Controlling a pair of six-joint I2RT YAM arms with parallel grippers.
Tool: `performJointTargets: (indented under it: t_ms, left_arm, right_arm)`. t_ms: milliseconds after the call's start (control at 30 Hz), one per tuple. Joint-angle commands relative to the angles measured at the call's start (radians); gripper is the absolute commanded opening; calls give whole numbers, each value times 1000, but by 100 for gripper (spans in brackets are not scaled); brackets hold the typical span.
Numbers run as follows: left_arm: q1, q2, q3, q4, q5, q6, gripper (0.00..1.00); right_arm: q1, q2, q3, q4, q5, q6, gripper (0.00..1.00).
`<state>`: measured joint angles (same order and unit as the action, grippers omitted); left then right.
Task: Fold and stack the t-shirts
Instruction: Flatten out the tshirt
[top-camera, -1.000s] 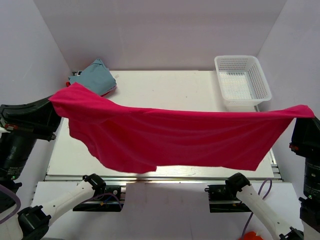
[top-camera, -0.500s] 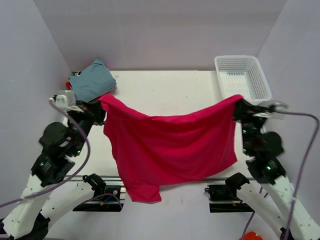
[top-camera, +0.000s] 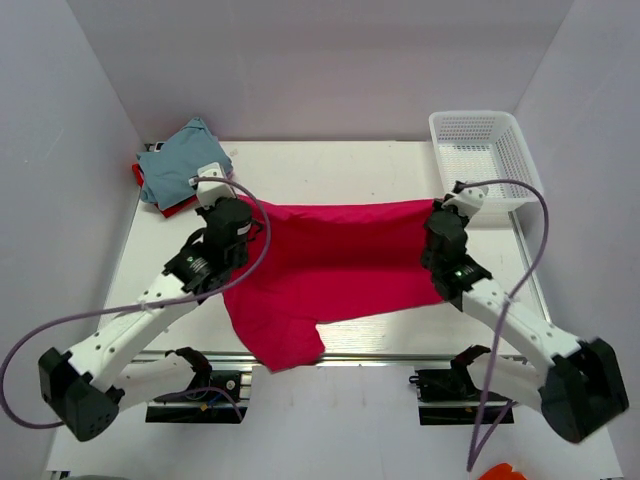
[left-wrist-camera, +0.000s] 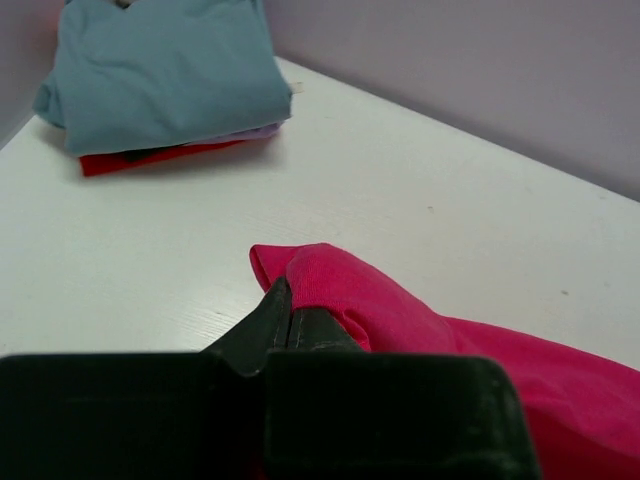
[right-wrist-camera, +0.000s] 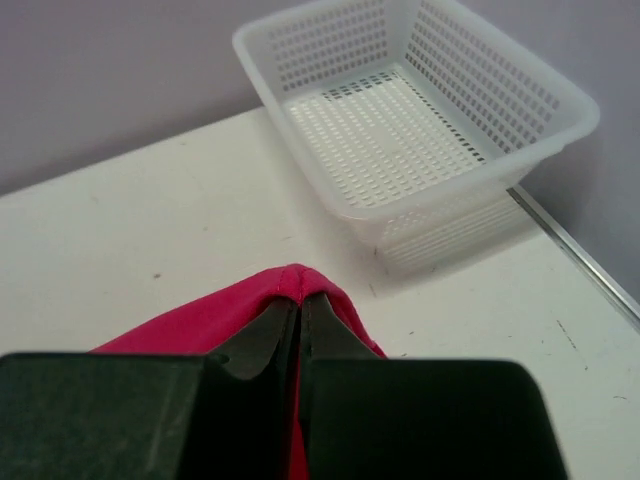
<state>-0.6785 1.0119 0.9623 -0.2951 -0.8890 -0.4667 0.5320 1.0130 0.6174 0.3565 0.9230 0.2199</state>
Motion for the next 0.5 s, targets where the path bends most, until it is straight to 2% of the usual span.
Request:
performJointTargets:
  t_ms: [0, 267, 467]
  left_arm:
    - [28, 39, 7, 85, -134, -26, 0]
    - [114, 261, 95, 204, -125, 45, 0]
    - [203, 422, 183, 237, -44, 79, 0]
  right_arm:
    - [-21, 99, 91, 124, 137, -7, 0]
    - [-73, 305, 232, 157, 91, -42, 0]
    - [-115, 468, 343, 179, 56, -96, 0]
